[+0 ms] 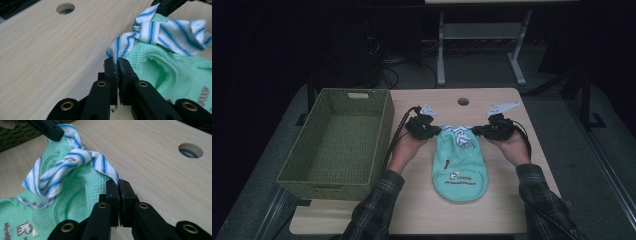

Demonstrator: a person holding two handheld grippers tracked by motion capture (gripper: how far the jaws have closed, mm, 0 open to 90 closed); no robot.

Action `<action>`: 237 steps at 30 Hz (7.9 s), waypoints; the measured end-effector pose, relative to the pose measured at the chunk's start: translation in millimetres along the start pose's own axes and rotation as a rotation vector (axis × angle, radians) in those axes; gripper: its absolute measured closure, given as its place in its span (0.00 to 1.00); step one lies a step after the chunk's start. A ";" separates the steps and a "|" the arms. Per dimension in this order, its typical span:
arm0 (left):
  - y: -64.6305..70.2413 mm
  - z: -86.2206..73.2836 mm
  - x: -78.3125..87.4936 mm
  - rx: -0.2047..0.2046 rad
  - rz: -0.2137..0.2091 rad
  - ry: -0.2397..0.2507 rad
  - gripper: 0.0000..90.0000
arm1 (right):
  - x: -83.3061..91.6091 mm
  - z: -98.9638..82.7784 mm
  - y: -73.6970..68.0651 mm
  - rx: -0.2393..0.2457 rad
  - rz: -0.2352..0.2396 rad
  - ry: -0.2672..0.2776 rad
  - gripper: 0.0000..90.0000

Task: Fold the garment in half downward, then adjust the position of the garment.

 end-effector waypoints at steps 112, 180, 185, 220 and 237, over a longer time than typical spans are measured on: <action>121.7 -55.9 12.8 -0.264 -0.258 0.011 0.96 | -12.3 -84.8 -81.1 0.037 0.073 -0.124 1.00; 69.8 -94.0 -0.5 -0.097 -0.118 -0.256 0.96 | -46.2 -19.0 -59.4 0.060 0.075 -0.092 1.00; 68.0 -94.2 0.3 -0.089 -0.123 -0.266 0.98 | -60.4 -32.6 -54.5 0.045 0.071 -0.130 1.00; 149.2 -60.4 -8.8 -0.130 -0.359 -0.126 1.00 | -79.0 3.9 -58.5 0.108 0.123 -0.139 1.00; 134.3 -74.8 -16.5 -0.139 -0.299 -0.216 1.00 | -72.1 -18.2 -48.9 0.077 0.110 -0.174 1.00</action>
Point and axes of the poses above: each handheld gripper's, and its own axes: x roughly backward along the jaws, z roughly out of its top, y roughly to its right, the point moved 4 cm from there along -x, roughly forward along the jaws, and after that the axes turned 3 degrees about -y, right-handed, at the moved point
